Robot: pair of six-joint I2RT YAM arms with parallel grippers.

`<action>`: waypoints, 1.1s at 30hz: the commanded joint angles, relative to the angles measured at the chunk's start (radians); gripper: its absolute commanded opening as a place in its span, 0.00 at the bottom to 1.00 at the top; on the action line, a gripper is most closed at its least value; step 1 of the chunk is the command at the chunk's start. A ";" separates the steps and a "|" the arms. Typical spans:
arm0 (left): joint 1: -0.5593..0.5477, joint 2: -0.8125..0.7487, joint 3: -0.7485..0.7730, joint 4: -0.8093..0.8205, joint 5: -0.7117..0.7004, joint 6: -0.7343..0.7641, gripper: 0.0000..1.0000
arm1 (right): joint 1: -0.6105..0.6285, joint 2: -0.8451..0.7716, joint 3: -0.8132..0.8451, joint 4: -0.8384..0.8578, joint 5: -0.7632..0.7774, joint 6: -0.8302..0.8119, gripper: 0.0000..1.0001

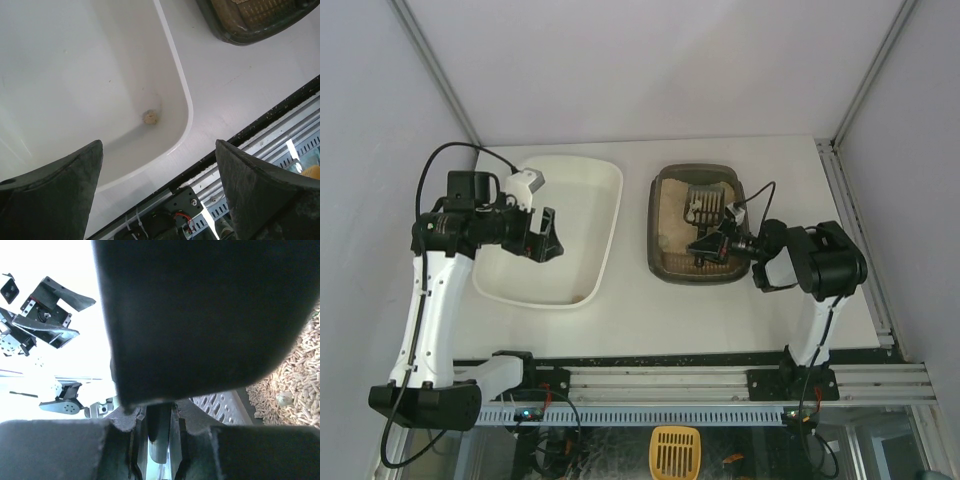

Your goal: Clean the litter box

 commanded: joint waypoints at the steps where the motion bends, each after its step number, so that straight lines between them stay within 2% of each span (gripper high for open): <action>1: 0.006 -0.003 -0.022 0.013 0.043 0.013 0.97 | 0.059 -0.096 0.051 -0.179 -0.014 -0.164 0.00; 3: 0.006 -0.005 -0.028 0.015 0.055 0.015 0.97 | -0.002 -0.112 0.032 -0.170 0.000 -0.150 0.00; 6: 0.005 -0.003 -0.031 0.009 0.066 0.020 0.97 | -0.083 -0.048 0.009 0.077 0.007 0.030 0.00; 7: 0.006 -0.002 -0.029 0.005 0.071 0.023 0.97 | -0.080 -0.040 0.010 0.106 0.007 0.051 0.00; 11: 0.006 0.008 -0.030 -0.008 0.095 0.029 0.96 | -0.014 -0.100 0.016 -0.101 -0.016 -0.096 0.00; 12: 0.005 0.009 -0.033 -0.007 0.096 0.029 0.96 | -0.023 -0.106 0.009 -0.079 -0.015 -0.095 0.00; 14: 0.006 0.007 -0.036 -0.004 0.095 0.031 0.96 | -0.074 -0.082 -0.012 0.072 -0.006 0.005 0.00; 16: 0.006 0.007 -0.038 -0.003 0.096 0.030 0.96 | -0.096 -0.060 -0.011 0.107 -0.011 0.053 0.00; 17: 0.005 0.007 -0.038 -0.002 0.097 0.029 0.95 | -0.076 -0.076 -0.010 0.060 -0.016 0.003 0.00; 20: 0.006 0.009 -0.043 0.003 0.097 0.029 0.95 | 0.006 -0.183 0.007 -0.287 -0.016 -0.228 0.00; 21: 0.005 0.009 -0.045 0.005 0.097 0.027 0.95 | 0.007 -0.200 0.005 -0.331 -0.013 -0.260 0.00; 22: 0.006 0.011 -0.045 0.007 0.097 0.026 0.95 | -0.013 -0.198 -0.004 -0.317 -0.012 -0.245 0.00; 23: 0.006 0.011 -0.045 0.006 0.097 0.026 0.95 | -0.043 -0.183 -0.018 -0.233 -0.012 -0.192 0.00; 25: 0.006 0.010 -0.045 0.010 0.088 0.025 0.95 | -0.083 -0.115 -0.042 0.021 -0.014 -0.027 0.00; 26: 0.005 0.010 -0.046 0.010 0.084 0.027 0.95 | -0.075 -0.087 -0.037 0.094 -0.020 0.023 0.00; 27: 0.005 0.009 -0.047 0.010 0.080 0.028 0.95 | -0.050 -0.083 -0.035 0.091 -0.025 0.017 0.00; 30: 0.006 0.008 -0.052 0.010 0.080 0.027 0.95 | 0.050 -0.148 -0.009 -0.223 -0.016 -0.199 0.00; 31: 0.006 0.008 -0.053 0.010 0.079 0.028 0.95 | 0.053 -0.166 -0.008 -0.261 -0.013 -0.226 0.00; 33: 0.005 0.007 -0.052 0.010 0.080 0.028 0.95 | 0.004 -0.153 -0.021 -0.158 -0.012 -0.145 0.00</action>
